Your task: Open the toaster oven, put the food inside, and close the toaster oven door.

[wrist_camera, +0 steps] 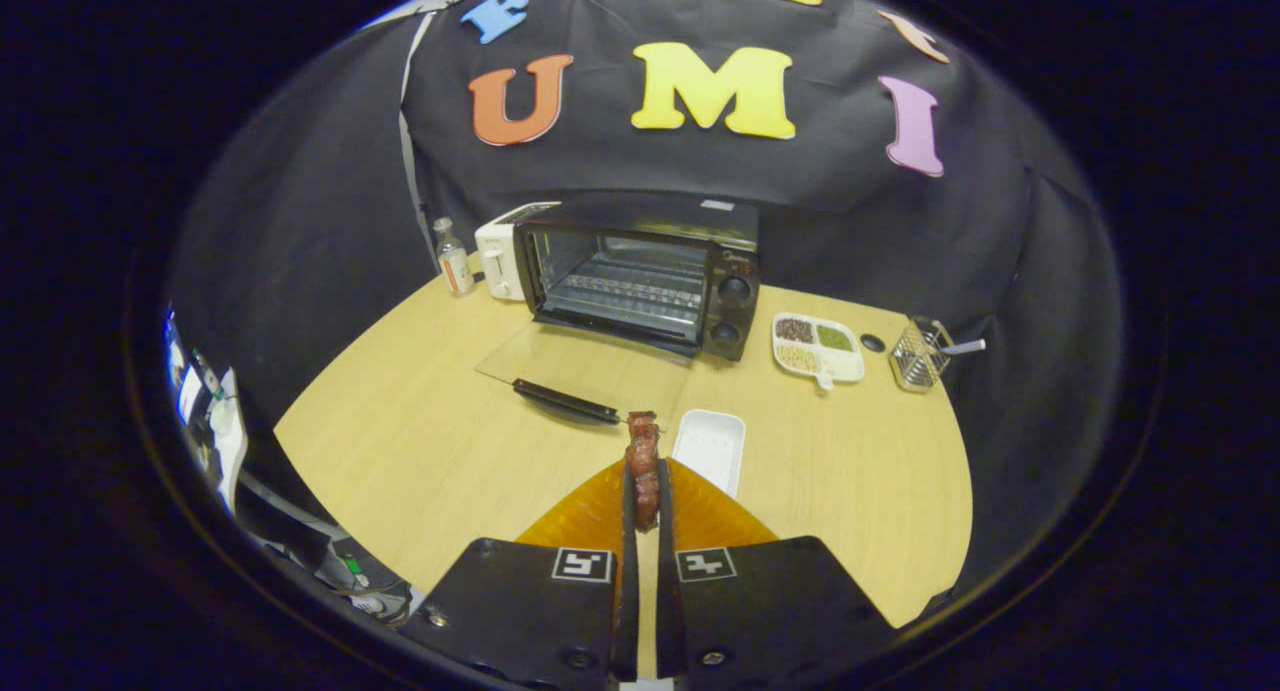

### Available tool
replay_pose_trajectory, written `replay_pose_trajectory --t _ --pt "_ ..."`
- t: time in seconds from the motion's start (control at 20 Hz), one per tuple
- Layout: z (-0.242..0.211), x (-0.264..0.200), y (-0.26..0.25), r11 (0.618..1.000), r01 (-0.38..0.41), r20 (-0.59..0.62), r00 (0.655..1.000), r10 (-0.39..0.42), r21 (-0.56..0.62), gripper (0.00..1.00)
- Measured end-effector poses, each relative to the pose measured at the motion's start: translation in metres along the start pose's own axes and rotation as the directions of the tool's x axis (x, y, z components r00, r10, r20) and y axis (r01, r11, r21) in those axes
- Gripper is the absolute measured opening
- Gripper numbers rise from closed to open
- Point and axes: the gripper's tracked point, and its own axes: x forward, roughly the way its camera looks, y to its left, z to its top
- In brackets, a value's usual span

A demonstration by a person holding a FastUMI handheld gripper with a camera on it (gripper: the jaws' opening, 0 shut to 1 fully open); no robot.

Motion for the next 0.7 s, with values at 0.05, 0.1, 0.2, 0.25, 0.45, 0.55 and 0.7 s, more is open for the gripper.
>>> replay_pose_trajectory --t 0.05,0.1,0.2,0.25,0.45,0.55,0.7 --pt "0.001 0.002 0.014 1.0 -0.008 0.005 1.0 0.008 0.006 0.1" --pt "0.005 0.006 0.028 1.0 -0.026 0.012 1.0 0.026 0.016 0.1" --pt "0.016 0.017 0.049 0.999 -0.037 0.044 0.998 0.036 0.026 0.1" --pt "0.023 0.023 0.056 0.999 -0.032 0.065 0.997 0.03 0.03 0.1" --pt "0.047 0.059 0.078 0.989 -0.069 0.129 0.99 0.052 0.13 0.1" --pt "0.062 0.081 0.077 0.976 -0.09 0.172 0.984 0.056 0.197 0.1" --pt "0.075 0.121 0.069 0.948 -0.1 0.187 0.981 0.043 0.303 0.1"
